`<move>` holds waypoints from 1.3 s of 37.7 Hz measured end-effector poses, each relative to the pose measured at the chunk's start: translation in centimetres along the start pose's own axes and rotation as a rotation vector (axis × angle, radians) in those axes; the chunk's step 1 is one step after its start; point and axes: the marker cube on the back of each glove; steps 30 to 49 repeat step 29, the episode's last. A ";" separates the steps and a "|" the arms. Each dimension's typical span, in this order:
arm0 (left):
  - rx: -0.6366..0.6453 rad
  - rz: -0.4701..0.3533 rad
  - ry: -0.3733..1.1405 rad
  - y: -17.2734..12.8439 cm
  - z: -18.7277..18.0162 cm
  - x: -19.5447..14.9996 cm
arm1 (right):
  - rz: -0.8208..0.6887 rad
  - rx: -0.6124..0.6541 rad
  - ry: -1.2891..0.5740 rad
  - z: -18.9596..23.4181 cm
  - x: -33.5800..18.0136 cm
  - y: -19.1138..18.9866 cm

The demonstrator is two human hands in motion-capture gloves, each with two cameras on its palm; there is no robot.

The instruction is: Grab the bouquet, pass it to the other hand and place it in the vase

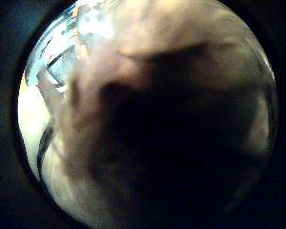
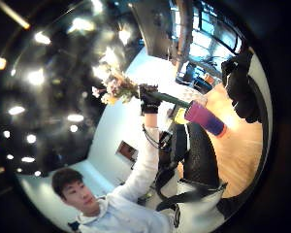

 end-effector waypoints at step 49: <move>-0.654 -0.045 -0.472 14.6 -6.4 -8.7 | 0.078 -0.051 -0.008 -1.2 4.9 1.5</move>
